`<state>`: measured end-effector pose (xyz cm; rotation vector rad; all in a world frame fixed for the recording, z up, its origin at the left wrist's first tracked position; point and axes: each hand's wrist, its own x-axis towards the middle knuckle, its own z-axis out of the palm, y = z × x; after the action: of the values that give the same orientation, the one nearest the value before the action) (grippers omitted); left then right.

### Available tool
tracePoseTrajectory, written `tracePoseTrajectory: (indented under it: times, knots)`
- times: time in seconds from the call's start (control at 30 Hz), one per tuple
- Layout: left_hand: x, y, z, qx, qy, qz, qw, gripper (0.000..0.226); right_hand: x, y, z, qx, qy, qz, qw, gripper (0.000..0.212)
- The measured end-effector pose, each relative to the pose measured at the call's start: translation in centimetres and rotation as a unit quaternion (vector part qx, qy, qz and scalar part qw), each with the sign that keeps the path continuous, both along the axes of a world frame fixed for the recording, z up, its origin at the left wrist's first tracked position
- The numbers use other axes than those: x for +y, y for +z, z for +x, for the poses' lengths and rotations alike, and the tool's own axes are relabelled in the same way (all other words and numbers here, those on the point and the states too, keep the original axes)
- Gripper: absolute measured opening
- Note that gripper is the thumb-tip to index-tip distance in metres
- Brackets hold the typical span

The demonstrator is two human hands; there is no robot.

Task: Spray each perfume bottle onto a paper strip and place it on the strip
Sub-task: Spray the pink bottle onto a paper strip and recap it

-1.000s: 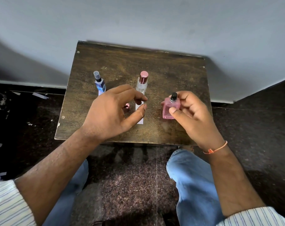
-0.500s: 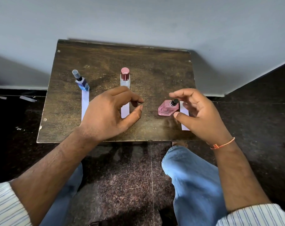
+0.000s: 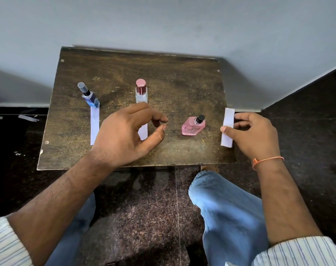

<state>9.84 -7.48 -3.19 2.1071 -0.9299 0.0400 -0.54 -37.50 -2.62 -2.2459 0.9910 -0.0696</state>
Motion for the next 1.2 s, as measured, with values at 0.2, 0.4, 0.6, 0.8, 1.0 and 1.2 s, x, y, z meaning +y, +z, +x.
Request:
tracePoseTrajectory:
  times: [0.2,0.4,0.6,0.8,1.0,1.2]
  knots:
    - [0.6,0.5,0.0,0.002,0.002,-0.009,1.0,0.012,0.3,0.8,0.7,-0.263,-0.063,0.172,0.947,0.034]
    - [1.5,0.8,-0.6,-0.018,-0.026,-0.026,0.999,0.008,3.5,3.6,1.0,-0.387,0.048,0.346,0.854,0.029]
    - [1.7,0.9,-1.0,0.214,-0.037,-0.187,0.958,0.013,9.6,3.4,1.3,-0.288,0.169,0.37,0.867,0.031]
    - [2.7,0.6,-0.1,0.26,-0.052,-0.224,0.938,0.016,13.3,2.4,1.7,-0.252,0.175,0.364,0.879,0.032]
    - [3.5,0.6,0.4,0.275,-0.054,-0.2,0.939,0.021,14.6,2.0,2.2,-0.25,0.153,0.389,0.873,0.033]
    - [4.9,-0.1,0.9,0.272,-0.009,-0.195,0.942,0.016,16.1,1.4,2.3,-0.244,0.14,0.411,0.867,0.029]
